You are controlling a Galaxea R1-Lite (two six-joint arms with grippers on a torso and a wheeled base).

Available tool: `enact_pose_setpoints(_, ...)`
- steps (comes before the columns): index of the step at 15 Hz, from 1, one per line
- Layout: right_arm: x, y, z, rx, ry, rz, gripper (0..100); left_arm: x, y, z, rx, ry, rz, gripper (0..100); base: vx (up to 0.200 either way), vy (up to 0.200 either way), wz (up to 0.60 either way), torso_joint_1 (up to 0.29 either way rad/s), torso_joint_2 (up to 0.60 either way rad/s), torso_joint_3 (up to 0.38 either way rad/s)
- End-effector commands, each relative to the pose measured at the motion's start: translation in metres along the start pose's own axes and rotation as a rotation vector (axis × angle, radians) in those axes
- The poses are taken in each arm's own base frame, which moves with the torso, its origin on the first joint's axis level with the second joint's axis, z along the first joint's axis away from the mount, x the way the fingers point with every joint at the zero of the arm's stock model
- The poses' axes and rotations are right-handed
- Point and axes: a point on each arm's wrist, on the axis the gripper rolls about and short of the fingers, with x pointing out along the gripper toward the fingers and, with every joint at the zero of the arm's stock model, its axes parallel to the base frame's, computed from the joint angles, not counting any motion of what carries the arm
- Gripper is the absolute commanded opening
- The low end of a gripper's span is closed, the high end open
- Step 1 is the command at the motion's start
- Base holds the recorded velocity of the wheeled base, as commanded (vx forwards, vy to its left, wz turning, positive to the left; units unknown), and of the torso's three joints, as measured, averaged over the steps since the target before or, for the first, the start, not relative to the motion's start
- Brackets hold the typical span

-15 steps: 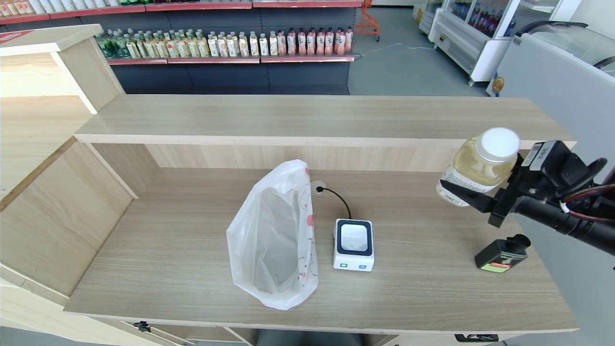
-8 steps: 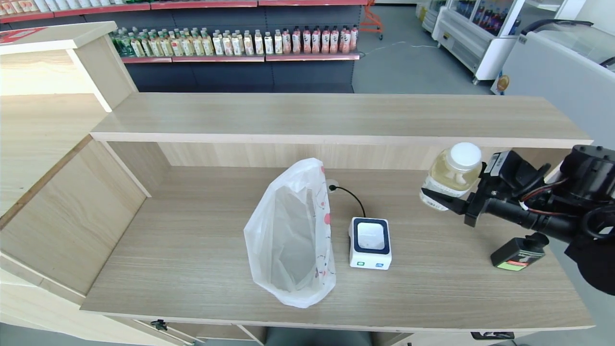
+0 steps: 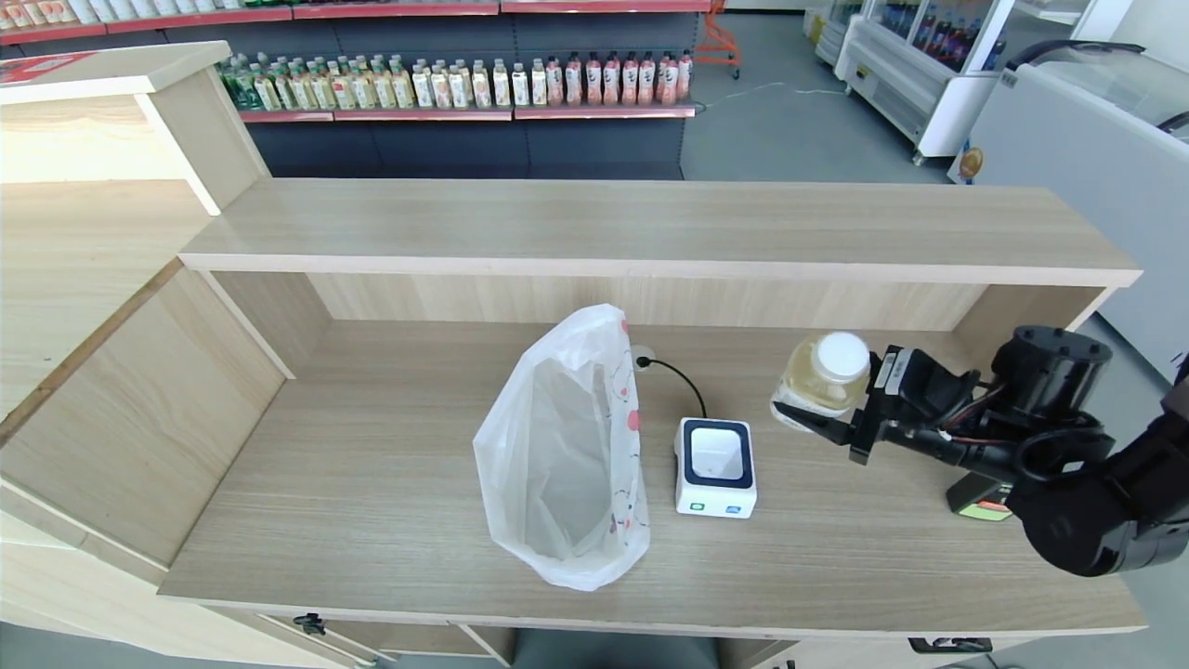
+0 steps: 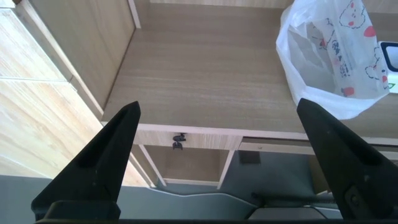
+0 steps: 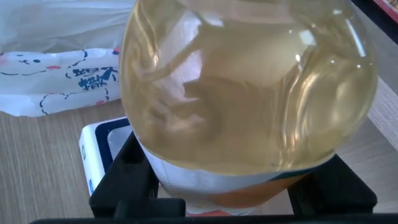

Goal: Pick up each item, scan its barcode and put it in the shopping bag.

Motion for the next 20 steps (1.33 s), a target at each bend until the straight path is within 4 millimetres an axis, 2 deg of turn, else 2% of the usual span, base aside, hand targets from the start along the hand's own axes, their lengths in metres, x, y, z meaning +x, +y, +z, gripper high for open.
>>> enact_pose_setpoints(1,0.012,0.011,-0.017,0.008,-0.005,0.05,0,0.0,0.0,0.0,0.0,0.0,0.001,100,0.0,0.0,0.0,0.0,0.0,0.0)
enact_pose_setpoints(7,0.034,0.032,-0.021,-0.024,-0.039,0.121,0,0.0,0.0,0.0,0.0,0.0,0.001,100,0.0,0.0,0.0,0.0,0.0,0.0)
enact_pose_setpoints(16,0.042,0.035,-0.033,-0.086,-0.042,0.128,0,0.0,0.0,0.0,0.0,0.0,0.001,100,0.0,0.0,0.0,0.0,0.0,0.0)
enact_pose_setpoints(20,0.053,0.034,-0.04,-0.106,-0.059,0.129,0,0.0,0.0,0.0,0.0,0.0,0.001,100,0.0,0.0,0.0,0.0,0.0,0.0)
